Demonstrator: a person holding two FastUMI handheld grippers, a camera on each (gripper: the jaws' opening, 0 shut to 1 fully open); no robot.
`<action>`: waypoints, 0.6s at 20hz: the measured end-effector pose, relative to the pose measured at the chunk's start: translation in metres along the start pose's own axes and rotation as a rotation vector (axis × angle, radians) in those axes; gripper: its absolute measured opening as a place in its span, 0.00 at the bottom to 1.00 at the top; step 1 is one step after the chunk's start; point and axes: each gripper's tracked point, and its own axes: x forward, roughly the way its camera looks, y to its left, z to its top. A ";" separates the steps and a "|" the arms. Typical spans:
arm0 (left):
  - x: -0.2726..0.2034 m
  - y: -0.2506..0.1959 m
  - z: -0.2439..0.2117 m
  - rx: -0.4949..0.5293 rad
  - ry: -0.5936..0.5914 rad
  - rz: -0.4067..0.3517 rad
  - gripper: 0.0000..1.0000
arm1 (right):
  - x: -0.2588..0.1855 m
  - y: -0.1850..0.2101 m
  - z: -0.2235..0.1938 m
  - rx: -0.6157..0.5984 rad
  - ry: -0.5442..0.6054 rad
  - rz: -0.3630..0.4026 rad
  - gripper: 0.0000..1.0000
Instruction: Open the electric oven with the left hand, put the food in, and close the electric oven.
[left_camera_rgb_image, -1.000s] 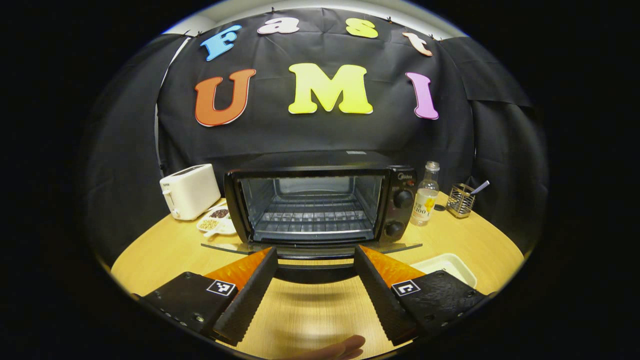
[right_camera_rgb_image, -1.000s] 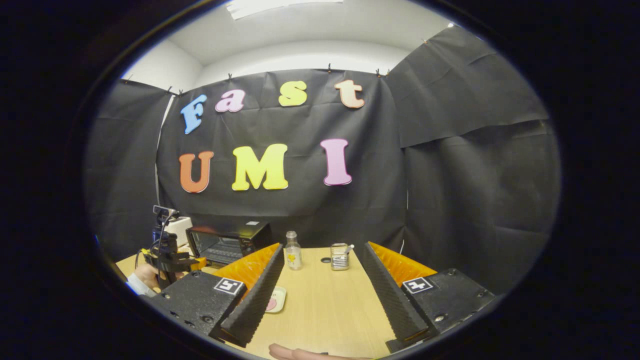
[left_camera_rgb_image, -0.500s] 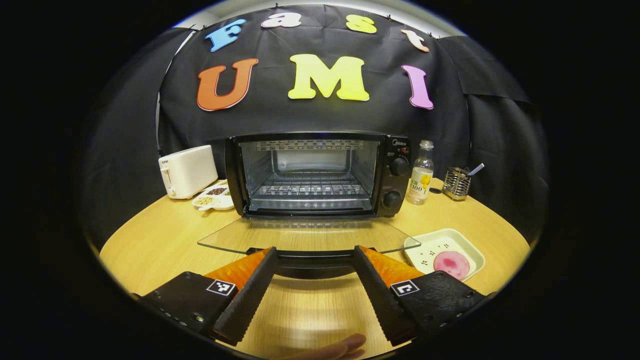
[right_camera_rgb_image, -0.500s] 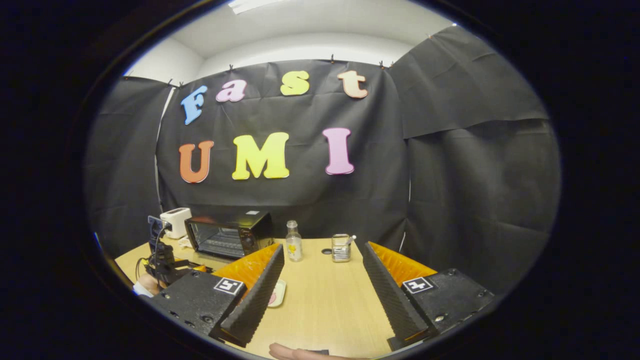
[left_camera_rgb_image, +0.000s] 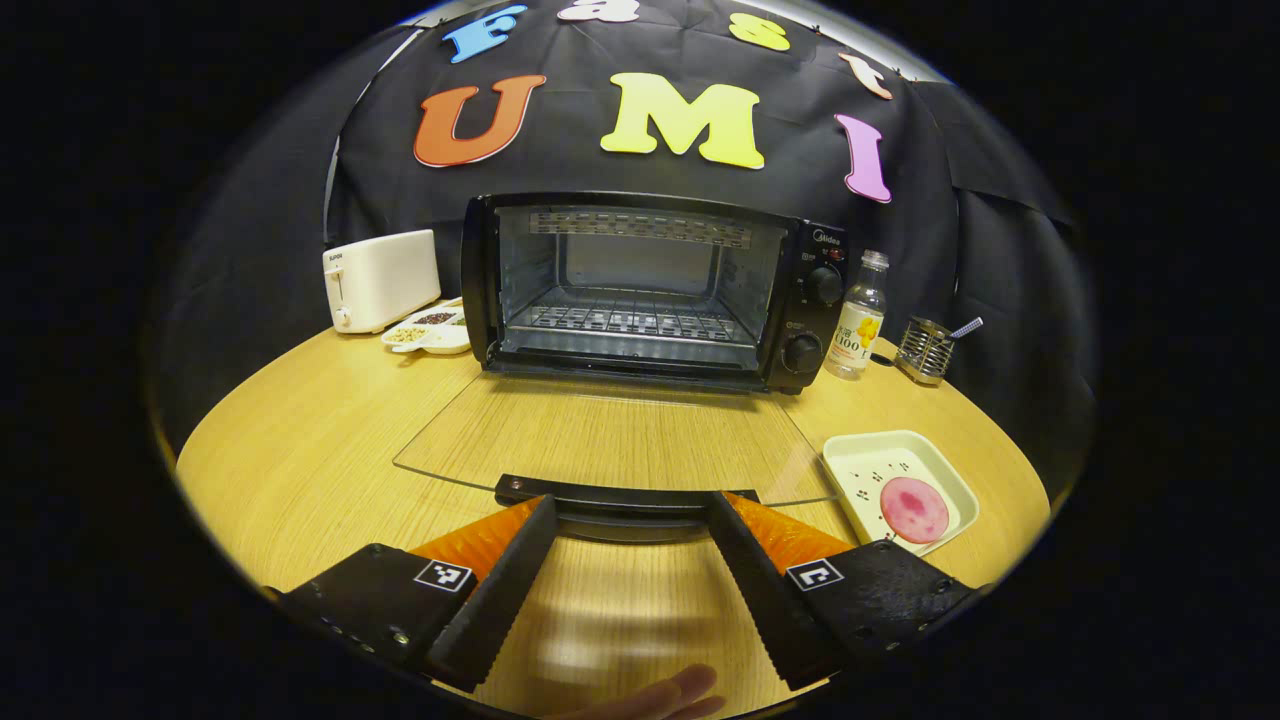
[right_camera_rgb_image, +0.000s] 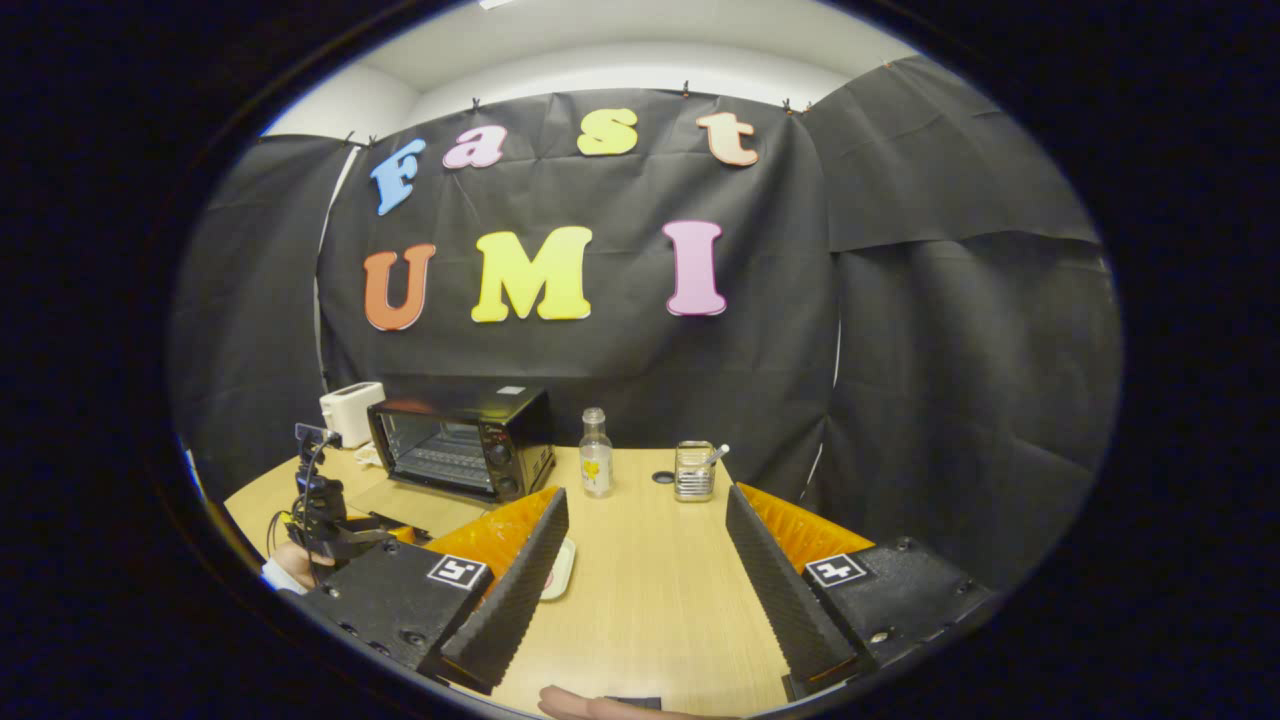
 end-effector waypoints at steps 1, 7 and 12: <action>0.000 0.001 0.000 0.000 0.001 0.000 0.98 | 0.005 0.002 -0.003 0.001 0.015 0.002 0.97; -0.019 0.020 0.018 -0.015 -0.035 0.065 0.98 | 0.048 0.015 -0.031 -0.054 0.188 0.034 0.97; -0.065 0.026 0.057 -0.006 -0.160 0.067 0.95 | 0.100 0.023 -0.070 -0.087 0.397 0.047 0.97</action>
